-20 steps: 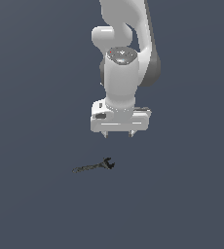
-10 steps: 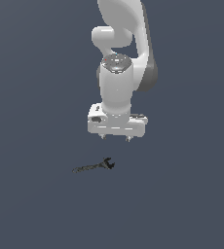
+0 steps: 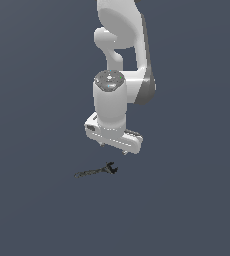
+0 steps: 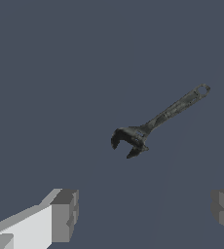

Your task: Pick up the object and move it to a goal position.

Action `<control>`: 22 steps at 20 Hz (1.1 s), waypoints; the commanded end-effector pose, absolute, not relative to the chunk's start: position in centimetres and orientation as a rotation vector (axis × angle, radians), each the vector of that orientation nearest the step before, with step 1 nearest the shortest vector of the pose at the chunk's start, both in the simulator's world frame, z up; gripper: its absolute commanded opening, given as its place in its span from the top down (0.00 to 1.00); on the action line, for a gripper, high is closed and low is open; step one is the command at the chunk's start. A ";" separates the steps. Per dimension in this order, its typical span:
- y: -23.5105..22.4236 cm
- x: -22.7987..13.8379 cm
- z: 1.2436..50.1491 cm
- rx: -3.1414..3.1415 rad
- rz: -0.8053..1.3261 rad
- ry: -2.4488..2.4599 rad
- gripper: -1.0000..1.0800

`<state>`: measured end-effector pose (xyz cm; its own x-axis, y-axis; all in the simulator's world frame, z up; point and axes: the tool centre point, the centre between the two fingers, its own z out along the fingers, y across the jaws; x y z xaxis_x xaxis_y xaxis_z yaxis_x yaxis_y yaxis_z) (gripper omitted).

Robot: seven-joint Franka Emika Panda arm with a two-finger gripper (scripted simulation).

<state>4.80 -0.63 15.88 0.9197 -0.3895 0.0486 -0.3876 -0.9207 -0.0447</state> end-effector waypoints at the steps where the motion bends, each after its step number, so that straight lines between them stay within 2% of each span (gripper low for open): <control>1: -1.3 5.1 15.1 -3.015 -0.076 0.742 0.04; 22: -6.6 7.1 8.6 -2.616 -0.008 1.706 0.04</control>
